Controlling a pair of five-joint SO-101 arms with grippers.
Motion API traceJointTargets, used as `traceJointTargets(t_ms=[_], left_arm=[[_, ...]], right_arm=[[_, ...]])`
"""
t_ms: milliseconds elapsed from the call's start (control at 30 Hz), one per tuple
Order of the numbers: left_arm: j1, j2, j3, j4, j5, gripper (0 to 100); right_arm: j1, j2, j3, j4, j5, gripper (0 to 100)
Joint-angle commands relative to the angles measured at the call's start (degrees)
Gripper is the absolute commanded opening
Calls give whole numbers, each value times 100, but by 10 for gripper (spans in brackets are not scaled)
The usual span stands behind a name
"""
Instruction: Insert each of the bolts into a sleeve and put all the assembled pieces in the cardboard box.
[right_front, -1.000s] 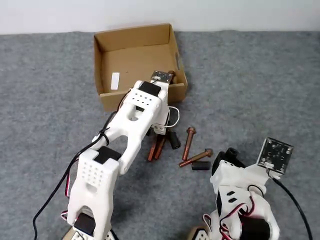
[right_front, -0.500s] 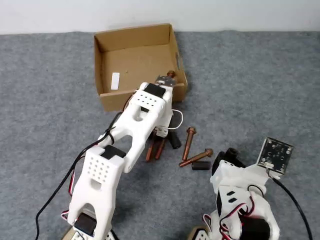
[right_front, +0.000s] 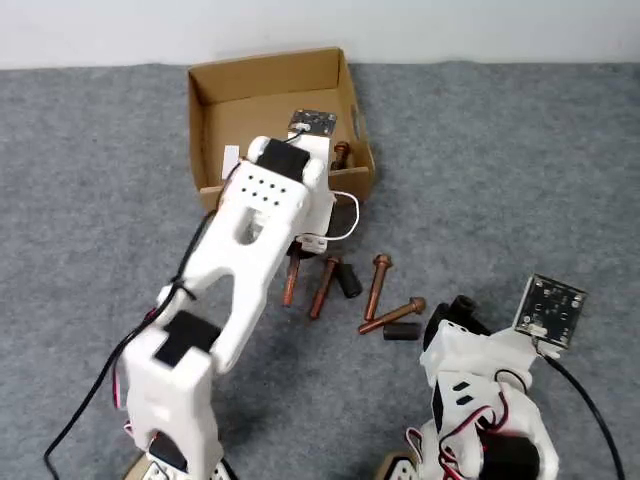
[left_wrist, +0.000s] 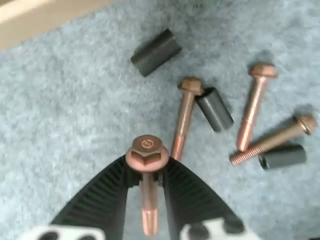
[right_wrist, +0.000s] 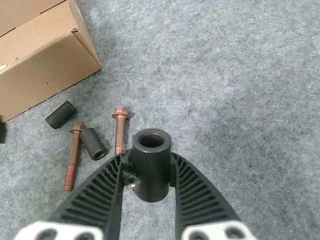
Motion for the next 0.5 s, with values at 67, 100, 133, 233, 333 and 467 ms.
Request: traceJointTargets(t_ms=[67, 100, 133, 233, 333, 467], left_arm=[[0, -1714, 813, -158, 167, 4], [0, -1952, 1024, -237, 167, 4], [0, -2189, 1262, -352, 158, 4], [0, -2892, 2141, -756, 141, 4], [0, -3657, 3169, -1336, 141, 4], [-26, -4747, 4602, -2268, 141, 4]], right_arm=[[-505, -224, -88, 4, 79, 8], [-655, -215, -88, -4, 79, 8], [-796, -207, -88, -13, 79, 8], [-1007, -207, -88, -31, 79, 8], [-1077, -207, -88, -31, 79, 8], [-1411, -207, -88, -48, 167, 8]])
